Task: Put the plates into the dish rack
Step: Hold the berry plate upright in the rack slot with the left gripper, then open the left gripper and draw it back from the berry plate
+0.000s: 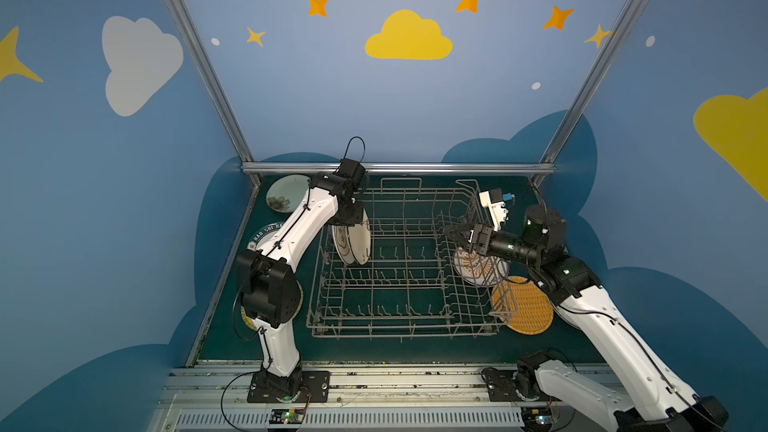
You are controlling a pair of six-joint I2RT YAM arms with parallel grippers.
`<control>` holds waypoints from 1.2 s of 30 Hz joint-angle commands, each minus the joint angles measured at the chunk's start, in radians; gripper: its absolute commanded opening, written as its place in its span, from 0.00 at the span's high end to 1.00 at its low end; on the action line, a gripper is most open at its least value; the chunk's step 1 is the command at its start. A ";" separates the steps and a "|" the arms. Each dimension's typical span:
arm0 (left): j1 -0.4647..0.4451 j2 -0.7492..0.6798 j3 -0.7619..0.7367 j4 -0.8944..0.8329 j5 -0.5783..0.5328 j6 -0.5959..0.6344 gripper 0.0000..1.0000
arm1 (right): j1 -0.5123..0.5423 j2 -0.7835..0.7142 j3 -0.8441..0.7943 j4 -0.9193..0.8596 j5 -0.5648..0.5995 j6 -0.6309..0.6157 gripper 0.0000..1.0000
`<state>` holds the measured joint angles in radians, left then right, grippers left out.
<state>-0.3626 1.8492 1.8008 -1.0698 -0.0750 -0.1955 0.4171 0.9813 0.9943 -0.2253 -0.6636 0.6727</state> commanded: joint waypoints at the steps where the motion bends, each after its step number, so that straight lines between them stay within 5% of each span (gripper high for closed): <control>1: -0.007 -0.032 0.036 0.016 0.026 0.002 0.84 | 0.005 -0.023 -0.005 -0.002 -0.006 -0.012 0.14; 18: -0.004 -0.031 0.171 -0.052 -0.085 -0.013 0.68 | 0.006 -0.026 0.030 -0.033 0.003 -0.020 0.14; 27: -0.004 -0.225 0.152 0.059 0.136 -0.082 0.57 | -0.001 -0.028 0.100 -0.136 0.079 -0.096 0.14; 31: 0.002 -0.386 0.036 0.189 0.276 -0.103 0.42 | -0.016 -0.035 0.119 -0.182 0.126 -0.123 0.14; 36: 0.028 -0.584 -0.198 0.381 0.506 -0.121 0.03 | -0.057 -0.035 0.127 -0.190 0.131 -0.127 0.14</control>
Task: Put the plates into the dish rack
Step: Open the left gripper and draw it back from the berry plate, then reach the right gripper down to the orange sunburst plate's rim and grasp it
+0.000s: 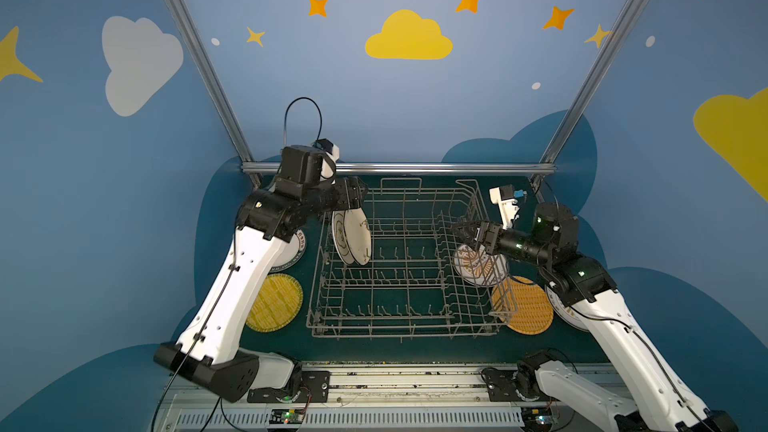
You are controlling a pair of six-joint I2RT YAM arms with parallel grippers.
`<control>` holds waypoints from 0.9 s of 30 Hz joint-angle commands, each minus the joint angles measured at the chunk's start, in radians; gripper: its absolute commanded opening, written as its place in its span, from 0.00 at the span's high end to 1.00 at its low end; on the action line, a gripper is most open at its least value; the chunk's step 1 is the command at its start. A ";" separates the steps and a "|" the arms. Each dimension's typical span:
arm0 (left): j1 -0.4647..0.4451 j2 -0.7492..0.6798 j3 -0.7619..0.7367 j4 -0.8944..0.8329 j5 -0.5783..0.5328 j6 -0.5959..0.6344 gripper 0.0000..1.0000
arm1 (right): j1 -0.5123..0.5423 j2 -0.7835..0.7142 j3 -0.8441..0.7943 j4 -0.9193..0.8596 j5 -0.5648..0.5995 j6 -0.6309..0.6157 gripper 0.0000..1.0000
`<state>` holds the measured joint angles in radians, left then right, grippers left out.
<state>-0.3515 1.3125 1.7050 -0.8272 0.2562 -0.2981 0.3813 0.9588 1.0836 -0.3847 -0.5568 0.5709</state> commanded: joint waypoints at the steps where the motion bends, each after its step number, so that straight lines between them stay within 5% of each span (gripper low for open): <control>1: 0.026 -0.078 -0.151 0.173 0.207 -0.025 0.00 | -0.032 -0.013 0.040 -0.040 0.035 -0.033 0.14; 7: 0.052 -0.244 -0.446 0.363 0.359 -0.035 0.00 | -0.208 -0.072 0.001 -0.133 0.393 -0.152 0.13; 14: 0.063 -0.320 -0.625 0.498 0.495 -0.065 0.00 | -0.604 -0.005 -0.106 0.065 0.135 -0.019 0.13; 22: 0.063 -0.321 -0.676 0.551 0.540 -0.111 0.00 | -0.667 0.250 -0.196 0.136 0.201 -0.049 0.18; 27: 0.063 -0.340 -0.691 0.567 0.547 -0.121 0.00 | -0.713 0.462 -0.166 0.099 0.003 -0.107 0.28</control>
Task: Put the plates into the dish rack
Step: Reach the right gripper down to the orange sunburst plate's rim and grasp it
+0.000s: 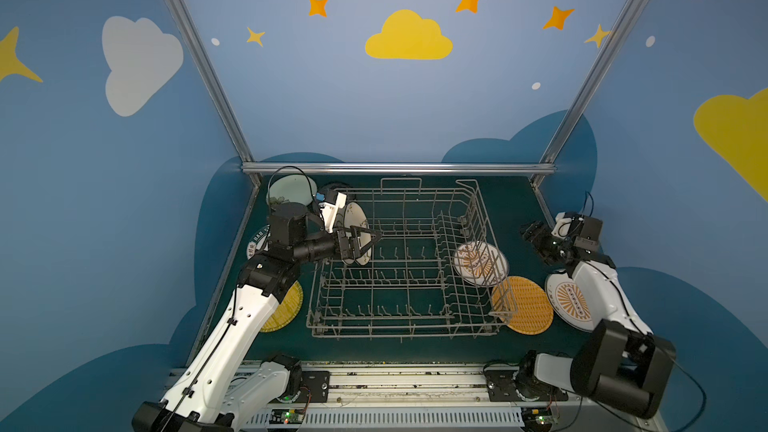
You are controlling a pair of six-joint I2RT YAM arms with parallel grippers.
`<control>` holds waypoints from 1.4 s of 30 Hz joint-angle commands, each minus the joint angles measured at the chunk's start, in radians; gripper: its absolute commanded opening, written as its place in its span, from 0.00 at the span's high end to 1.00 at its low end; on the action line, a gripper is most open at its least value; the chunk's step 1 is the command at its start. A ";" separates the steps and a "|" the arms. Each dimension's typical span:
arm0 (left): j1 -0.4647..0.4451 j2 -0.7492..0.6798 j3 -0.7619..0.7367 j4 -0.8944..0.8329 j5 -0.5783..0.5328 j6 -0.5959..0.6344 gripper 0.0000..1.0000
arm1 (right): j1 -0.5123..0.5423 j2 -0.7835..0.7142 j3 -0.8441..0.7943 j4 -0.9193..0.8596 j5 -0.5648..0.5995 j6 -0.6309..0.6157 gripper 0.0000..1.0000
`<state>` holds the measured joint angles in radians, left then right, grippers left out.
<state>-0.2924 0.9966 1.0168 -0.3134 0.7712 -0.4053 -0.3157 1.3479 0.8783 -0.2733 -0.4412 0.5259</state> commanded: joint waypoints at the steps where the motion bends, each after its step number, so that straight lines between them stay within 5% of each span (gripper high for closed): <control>1: 0.004 -0.025 -0.007 0.059 0.036 -0.019 0.00 | -0.017 0.123 0.079 -0.082 -0.132 -0.085 0.30; 4: 0.004 -0.023 -0.008 0.065 0.039 -0.024 0.00 | -0.019 0.267 0.203 -0.294 -0.149 -0.164 0.43; 8: 0.004 -0.024 -0.010 0.074 0.050 -0.038 0.00 | -0.019 0.387 0.216 -0.302 -0.233 -0.212 0.49; 16: -0.001 -0.039 -0.023 0.094 0.056 -0.047 0.00 | -0.016 0.454 0.201 -0.291 -0.243 -0.233 0.45; 29: 0.001 -0.037 -0.021 0.092 0.053 -0.049 0.00 | -0.010 0.493 0.161 -0.273 -0.260 -0.250 0.54; 42: -0.004 -0.035 -0.017 0.093 0.054 -0.055 0.00 | -0.003 0.506 0.121 -0.244 -0.274 -0.251 0.73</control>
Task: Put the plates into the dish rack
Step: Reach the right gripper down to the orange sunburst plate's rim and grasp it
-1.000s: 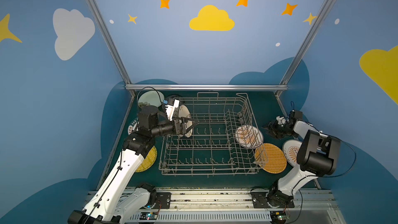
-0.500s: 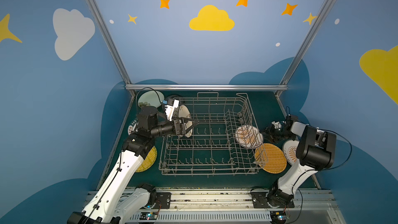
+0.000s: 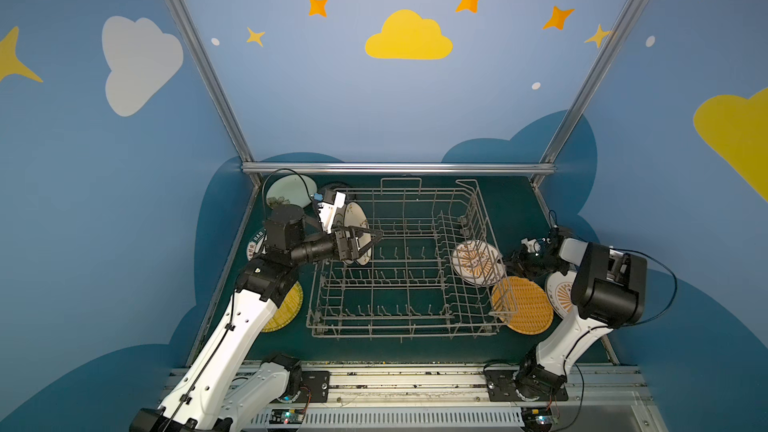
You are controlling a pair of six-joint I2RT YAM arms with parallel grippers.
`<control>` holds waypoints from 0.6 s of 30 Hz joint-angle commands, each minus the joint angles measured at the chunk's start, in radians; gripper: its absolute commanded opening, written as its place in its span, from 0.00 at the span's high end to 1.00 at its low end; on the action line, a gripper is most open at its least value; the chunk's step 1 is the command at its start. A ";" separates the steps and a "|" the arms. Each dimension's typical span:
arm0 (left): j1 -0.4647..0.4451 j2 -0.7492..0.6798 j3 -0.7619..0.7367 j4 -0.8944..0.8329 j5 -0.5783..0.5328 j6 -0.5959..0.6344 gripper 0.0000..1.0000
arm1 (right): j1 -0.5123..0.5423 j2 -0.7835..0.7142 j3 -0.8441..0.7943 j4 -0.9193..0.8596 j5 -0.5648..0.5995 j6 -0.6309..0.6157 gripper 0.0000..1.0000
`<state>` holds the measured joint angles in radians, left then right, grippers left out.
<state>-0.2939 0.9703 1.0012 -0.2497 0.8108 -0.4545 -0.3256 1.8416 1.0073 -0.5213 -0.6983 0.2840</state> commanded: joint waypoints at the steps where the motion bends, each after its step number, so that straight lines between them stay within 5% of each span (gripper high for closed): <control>1: -0.002 -0.010 -0.001 0.027 0.014 -0.005 0.00 | 0.006 0.015 -0.007 0.004 -0.021 -0.010 0.75; 18: -0.006 -0.016 0.005 0.001 -0.012 0.011 0.00 | 0.000 -0.007 0.022 -0.026 0.045 -0.002 1.00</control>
<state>-0.2958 0.9703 1.0012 -0.2508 0.8017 -0.4572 -0.3256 1.8423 1.0080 -0.5182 -0.7334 0.2348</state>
